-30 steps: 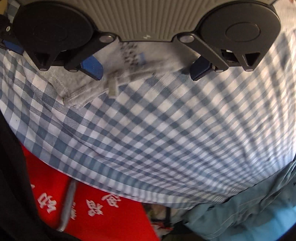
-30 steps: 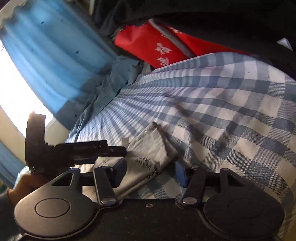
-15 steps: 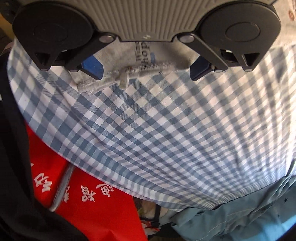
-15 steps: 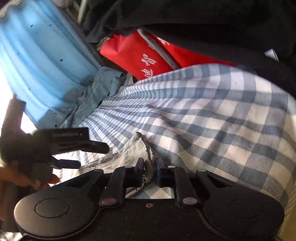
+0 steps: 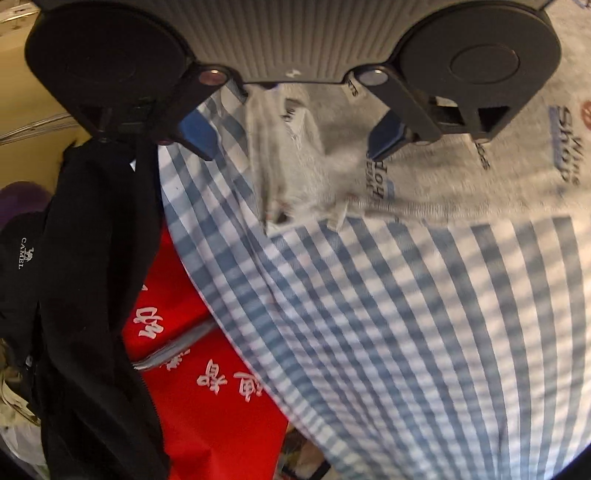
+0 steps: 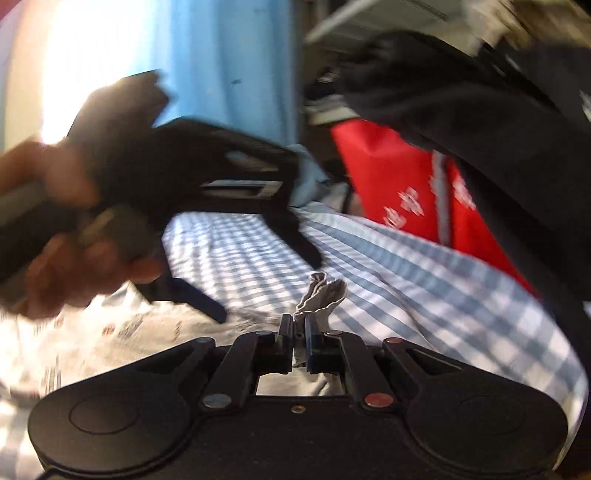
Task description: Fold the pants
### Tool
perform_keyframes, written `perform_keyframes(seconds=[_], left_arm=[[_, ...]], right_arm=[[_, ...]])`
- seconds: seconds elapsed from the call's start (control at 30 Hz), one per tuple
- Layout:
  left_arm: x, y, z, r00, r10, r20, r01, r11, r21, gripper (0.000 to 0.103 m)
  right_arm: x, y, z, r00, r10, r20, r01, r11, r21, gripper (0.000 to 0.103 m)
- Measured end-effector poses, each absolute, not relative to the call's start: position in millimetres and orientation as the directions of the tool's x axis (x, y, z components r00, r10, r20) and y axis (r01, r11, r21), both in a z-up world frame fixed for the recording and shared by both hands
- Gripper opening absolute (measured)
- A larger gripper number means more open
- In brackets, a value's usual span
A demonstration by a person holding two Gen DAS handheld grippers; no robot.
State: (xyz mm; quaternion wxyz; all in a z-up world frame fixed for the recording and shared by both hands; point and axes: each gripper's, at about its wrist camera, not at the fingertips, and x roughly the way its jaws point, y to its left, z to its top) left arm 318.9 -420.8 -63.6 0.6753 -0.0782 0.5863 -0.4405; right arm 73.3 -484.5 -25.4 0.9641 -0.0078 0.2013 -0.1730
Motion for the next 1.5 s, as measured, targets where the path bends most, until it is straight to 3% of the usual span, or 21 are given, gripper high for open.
perform_keyframes(seconds=[0.1,0.23,0.3,0.4,0.47,0.5,0.53,0.57,0.7,0.77,0.93,1.5], left_arm=[[317,-419,-70,-0.071,-0.677,-0.732,0.507,0.608,-0.612,0.086],[316,-420,-75,-0.063,-0.657,-0.751,0.497,0.632,-0.595,0.065],[315,-424,-75,-0.04,-0.641,-0.767,0.499,0.652,-0.571,0.06],[312,-423,-73,-0.01,-0.636,-0.771,0.511,0.66,-0.551,0.06],[310,-422,-71,0.001,-0.635,-0.773,0.514,0.663,-0.544,0.075],[309,-422,-70,0.015,-0.631,-0.776,0.516,0.67,-0.534,0.075],[308,-422,-69,0.029,-0.628,-0.778,0.521,0.674,-0.525,0.071],[308,-423,-69,0.034,-0.625,-0.78,0.525,0.675,-0.518,0.057],[311,-418,-71,0.041,-0.629,-0.776,0.491,0.689,-0.533,0.039],[311,-411,-72,0.054,-0.641,-0.766,0.475,0.691,-0.545,0.025],[308,-399,-66,0.099,-0.668,-0.737,0.478,0.682,-0.553,0.008],[303,-292,-27,0.19,-0.715,-0.673,0.462,0.67,-0.581,0.006]], right_arm=[[84,-474,-29,0.859,-0.329,-0.393,0.295,0.944,-0.147,0.006],[95,-468,-33,0.855,-0.326,-0.404,0.266,0.943,-0.198,0.006],[99,-467,-36,0.853,-0.327,-0.407,0.258,0.942,-0.216,0.006],[102,-463,-38,0.848,-0.334,-0.412,0.25,0.937,-0.244,0.006],[101,-460,-38,0.846,-0.337,-0.414,0.246,0.934,-0.257,0.006],[102,-460,-38,0.844,-0.339,-0.415,0.245,0.933,-0.263,0.006],[101,-459,-39,0.843,-0.34,-0.416,0.244,0.932,-0.266,0.006],[101,-458,-39,0.842,-0.34,-0.419,0.244,0.932,-0.266,0.006],[100,-455,-38,0.841,-0.34,-0.421,0.24,0.931,-0.274,0.006],[99,-453,-38,0.841,-0.339,-0.422,0.235,0.931,-0.278,0.006],[98,-448,-35,0.842,-0.338,-0.42,0.232,0.931,-0.283,0.006],[94,-366,1,0.896,-0.207,-0.393,0.077,0.944,-0.321,0.0]])
